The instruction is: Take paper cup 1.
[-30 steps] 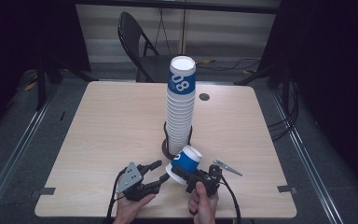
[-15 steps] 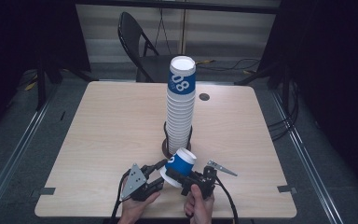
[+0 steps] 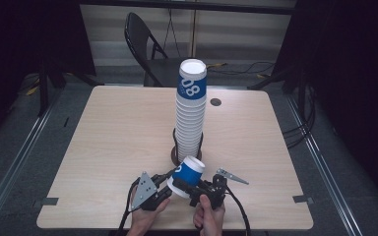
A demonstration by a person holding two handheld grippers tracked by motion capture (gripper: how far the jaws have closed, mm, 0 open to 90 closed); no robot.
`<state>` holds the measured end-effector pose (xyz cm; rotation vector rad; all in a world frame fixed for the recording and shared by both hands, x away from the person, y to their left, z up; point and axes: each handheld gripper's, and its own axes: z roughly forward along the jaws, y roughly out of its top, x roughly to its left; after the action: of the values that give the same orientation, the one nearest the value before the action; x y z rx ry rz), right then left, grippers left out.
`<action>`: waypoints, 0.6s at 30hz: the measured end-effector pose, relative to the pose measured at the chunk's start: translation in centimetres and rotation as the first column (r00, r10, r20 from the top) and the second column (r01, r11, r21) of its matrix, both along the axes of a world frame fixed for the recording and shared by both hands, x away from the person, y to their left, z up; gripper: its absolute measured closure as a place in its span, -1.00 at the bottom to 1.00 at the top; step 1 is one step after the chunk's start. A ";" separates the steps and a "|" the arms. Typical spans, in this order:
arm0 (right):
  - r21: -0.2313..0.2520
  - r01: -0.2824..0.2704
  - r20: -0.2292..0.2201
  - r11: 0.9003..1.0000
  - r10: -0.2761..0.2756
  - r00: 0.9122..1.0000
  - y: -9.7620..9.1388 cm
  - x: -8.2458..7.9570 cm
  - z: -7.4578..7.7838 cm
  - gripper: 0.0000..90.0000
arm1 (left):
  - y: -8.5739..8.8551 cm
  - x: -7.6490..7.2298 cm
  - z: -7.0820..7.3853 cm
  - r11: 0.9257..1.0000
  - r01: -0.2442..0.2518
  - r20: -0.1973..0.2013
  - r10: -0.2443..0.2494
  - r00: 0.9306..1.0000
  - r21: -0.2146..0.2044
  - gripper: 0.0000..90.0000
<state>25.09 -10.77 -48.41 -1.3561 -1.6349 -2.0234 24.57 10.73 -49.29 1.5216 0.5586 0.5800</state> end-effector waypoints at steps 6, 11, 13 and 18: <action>-0.004 0.025 0.031 1.000 -0.025 0.999 0.0 0.0 0.1 -0.68 | 0.4 0.1 0.2 1.000 0.017 -0.032 -0.017 0.999 0.006 0.83; -0.011 0.056 0.066 0.998 -0.055 0.996 -0.4 0.2 0.6 -0.70 | 0.8 0.2 0.2 0.999 0.040 -0.075 -0.041 0.996 -0.011 0.83; -0.015 0.057 0.075 0.998 -0.056 0.996 -0.6 0.3 0.8 -0.70 | 0.9 0.2 0.2 0.998 0.060 -0.096 -0.060 0.994 -0.012 0.83; -0.046 0.086 0.089 0.995 -0.082 0.993 -1.0 0.5 0.9 -0.71 | 1.0 0.1 0.3 0.994 0.098 -0.124 -0.093 0.988 0.038 0.83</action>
<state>25.61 -11.74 -47.50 -1.3942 -1.7025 -2.1311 24.72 11.76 -49.04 1.6244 0.5665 0.4296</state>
